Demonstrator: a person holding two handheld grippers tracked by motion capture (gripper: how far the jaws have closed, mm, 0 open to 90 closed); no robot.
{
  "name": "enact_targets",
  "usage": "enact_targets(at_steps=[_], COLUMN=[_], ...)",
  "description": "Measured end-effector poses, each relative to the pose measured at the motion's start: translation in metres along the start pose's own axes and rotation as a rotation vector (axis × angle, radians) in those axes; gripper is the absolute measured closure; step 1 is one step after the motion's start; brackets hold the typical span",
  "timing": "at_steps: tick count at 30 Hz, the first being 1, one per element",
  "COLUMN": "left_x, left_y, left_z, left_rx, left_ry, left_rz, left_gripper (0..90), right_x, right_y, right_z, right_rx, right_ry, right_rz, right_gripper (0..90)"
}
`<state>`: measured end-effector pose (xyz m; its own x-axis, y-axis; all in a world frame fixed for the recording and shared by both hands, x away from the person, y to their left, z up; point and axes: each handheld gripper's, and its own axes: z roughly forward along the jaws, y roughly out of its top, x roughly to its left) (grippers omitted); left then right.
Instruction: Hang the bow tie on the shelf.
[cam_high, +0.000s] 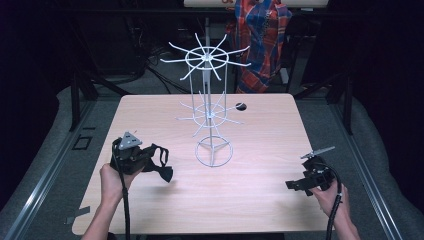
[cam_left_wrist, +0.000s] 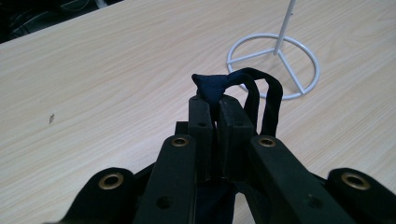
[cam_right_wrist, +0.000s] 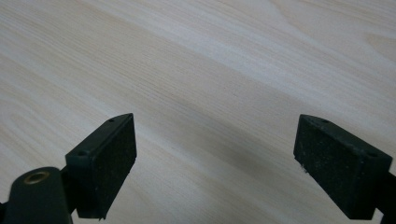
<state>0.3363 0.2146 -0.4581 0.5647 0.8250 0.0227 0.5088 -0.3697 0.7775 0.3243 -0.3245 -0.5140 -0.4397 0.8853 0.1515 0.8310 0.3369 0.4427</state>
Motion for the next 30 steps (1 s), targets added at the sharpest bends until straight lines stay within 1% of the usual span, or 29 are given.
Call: enact_targets(at_steps=[1,4,6,7,8,10,12,25,28,30], left_x=[0.0,0.0,-0.001,-0.001,-0.001,-0.002,-0.005,-0.022,-0.025,-0.026], left_y=[0.0,0.005,0.006,0.009,0.01,0.012,0.014,0.028,0.03,0.032], left_z=[0.0,-0.001,-0.002,-0.002,-0.003,-0.003,-0.003,-0.008,-0.008,-0.008], left_rx=[0.0,-0.021,-0.023,-0.036,-0.039,-0.043,-0.049,-0.085,-0.087,-0.091], left_ry=[0.0,-0.013,-0.019,-0.035,-0.037,-0.036,-0.043,-0.091,-0.102,-0.101], left_rz=[0.0,-0.004,-0.007,-0.016,-0.014,-0.01,-0.002,0.04,0.047,0.053], left_gripper=[85.0,85.0,85.0,85.0,85.0,85.0,85.0,84.9,84.9,84.9], right_x=[0.0,-0.001,0.0,0.0,0.001,0.0,0.001,0.001,0.001,0.001], right_y=[0.0,-0.001,0.0,0.0,0.0,0.0,0.0,0.0,0.0,0.0], right_z=[0.0,0.0,0.0,0.0,0.0,0.0,0.0,0.001,0.001,0.001], right_rx=[0.0,-0.012,-0.006,-0.004,-0.009,-0.002,-0.011,-0.009,-0.003,0.005], right_ry=[0.0,-0.002,0.002,0.002,0.008,0.006,0.012,0.013,0.015,0.017], right_rz=[0.0,0.002,-0.002,-0.003,0.0,-0.008,-0.002,-0.005,-0.009,-0.008], right_gripper=[13.0,13.0,13.0,13.0,13.0,13.0,13.0,13.0,13.0,12.9])
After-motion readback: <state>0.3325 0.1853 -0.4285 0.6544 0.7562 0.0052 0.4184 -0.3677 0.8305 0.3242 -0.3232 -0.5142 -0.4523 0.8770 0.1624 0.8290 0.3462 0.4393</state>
